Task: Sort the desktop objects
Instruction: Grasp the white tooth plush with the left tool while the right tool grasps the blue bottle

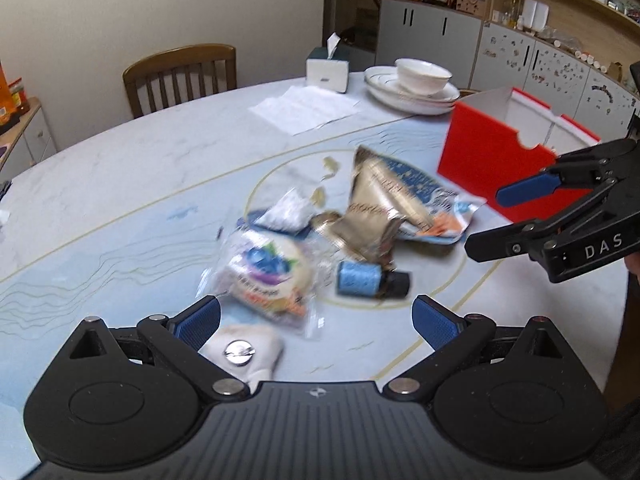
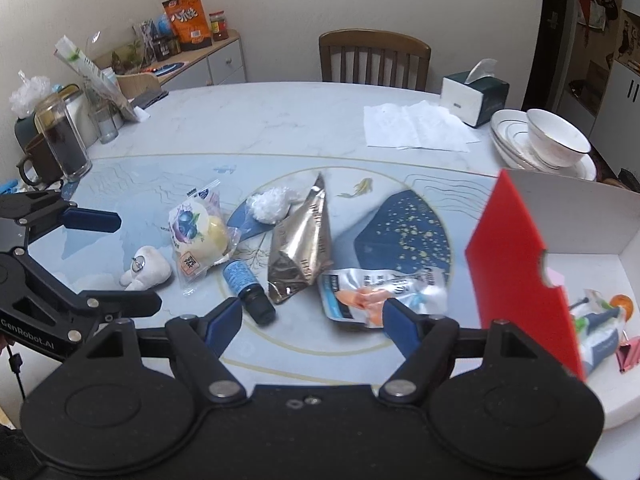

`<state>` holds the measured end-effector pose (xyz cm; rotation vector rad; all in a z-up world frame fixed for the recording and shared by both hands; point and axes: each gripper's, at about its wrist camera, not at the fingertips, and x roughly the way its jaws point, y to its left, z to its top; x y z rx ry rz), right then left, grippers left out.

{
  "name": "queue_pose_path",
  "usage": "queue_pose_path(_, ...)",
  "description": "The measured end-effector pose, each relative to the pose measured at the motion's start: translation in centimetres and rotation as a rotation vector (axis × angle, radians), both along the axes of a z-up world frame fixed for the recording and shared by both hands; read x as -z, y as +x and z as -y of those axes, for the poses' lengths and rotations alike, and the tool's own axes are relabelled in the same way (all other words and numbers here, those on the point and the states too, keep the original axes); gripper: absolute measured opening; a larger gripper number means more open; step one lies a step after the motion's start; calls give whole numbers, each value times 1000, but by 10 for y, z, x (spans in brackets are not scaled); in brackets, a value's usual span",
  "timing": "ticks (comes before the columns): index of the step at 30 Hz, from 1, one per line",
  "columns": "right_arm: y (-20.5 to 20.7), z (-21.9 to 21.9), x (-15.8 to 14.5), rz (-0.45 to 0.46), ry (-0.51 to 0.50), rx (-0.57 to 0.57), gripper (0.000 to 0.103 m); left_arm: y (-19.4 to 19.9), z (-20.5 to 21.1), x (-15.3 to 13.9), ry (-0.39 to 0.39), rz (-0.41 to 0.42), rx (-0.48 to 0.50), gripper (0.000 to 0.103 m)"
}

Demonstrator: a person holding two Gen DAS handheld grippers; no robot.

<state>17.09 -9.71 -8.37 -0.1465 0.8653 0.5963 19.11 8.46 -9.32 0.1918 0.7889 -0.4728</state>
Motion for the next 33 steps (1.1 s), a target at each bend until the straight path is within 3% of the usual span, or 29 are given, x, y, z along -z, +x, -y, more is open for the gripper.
queue_pose_path(14, 7, -53, 32, -50, -66, -97, 77, 17, -22, 36, 58, -39, -25, 102)
queue_pose_path(26, 16, -75, 49, -103, -91, -124, 73, 22, -36, 50, 38, -80, -60, 101)
queue_pose_path(33, 16, -82, 55, -131, -95, -130, 65, 21, -38, 52, 35, -77, -67, 81)
